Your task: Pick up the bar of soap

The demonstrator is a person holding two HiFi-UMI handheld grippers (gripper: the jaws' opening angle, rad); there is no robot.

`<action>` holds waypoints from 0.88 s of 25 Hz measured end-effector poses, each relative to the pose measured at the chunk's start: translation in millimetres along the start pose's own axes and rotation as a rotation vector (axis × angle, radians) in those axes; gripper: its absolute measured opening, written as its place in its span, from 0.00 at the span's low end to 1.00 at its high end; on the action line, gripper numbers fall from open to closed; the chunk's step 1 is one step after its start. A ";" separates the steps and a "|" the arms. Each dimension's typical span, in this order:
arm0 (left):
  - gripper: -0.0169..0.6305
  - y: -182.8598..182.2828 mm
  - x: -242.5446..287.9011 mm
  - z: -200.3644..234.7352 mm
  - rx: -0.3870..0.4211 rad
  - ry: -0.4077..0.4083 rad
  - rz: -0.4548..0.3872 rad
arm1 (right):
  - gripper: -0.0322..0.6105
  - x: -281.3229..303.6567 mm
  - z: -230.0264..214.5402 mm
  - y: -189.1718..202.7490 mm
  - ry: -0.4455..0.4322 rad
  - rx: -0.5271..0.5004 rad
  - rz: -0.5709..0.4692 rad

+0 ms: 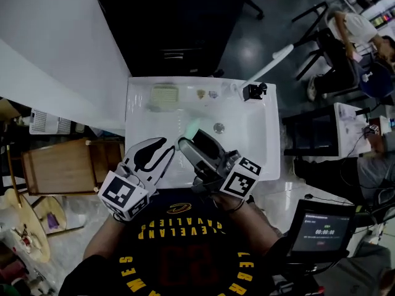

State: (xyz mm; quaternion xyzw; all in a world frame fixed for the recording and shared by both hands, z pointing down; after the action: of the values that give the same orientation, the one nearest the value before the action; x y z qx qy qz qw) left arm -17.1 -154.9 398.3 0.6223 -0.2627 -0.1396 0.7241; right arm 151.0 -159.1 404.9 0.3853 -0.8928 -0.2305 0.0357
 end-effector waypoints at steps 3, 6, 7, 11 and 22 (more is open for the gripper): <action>0.20 0.7 1.9 -0.7 -0.002 0.023 -0.012 | 0.46 -3.9 -0.4 -1.9 0.007 -0.002 -0.020; 0.20 0.0 5.4 -0.5 0.005 0.039 -0.008 | 0.46 -7.1 -0.5 -7.2 0.013 -0.015 -0.042; 0.20 -0.3 6.9 -0.9 0.006 0.043 -0.009 | 0.46 -7.9 -0.5 -9.6 0.013 -0.021 -0.049; 0.20 -1.9 12.2 -1.3 0.003 0.060 -0.011 | 0.46 -8.8 0.1 -17.3 0.011 -0.037 -0.074; 0.20 -1.7 14.4 2.3 -0.014 0.084 -0.013 | 0.46 -5.0 5.4 -21.5 0.008 -0.058 -0.082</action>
State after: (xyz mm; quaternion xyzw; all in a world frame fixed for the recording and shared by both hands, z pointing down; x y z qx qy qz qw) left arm -6.2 -164.7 399.9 0.6240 -0.2270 -0.1199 0.7381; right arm 167.7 -166.3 391.2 0.4215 -0.8690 -0.2561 0.0409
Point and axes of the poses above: the fingertips, and each gripper's own axes: x forward along the fingers, z to its left, y out of its underside, the point moved 8 cm from there along -x, backward along the fingers, and after that the axes turned 12 degrees about x, right-handed, at the moved point
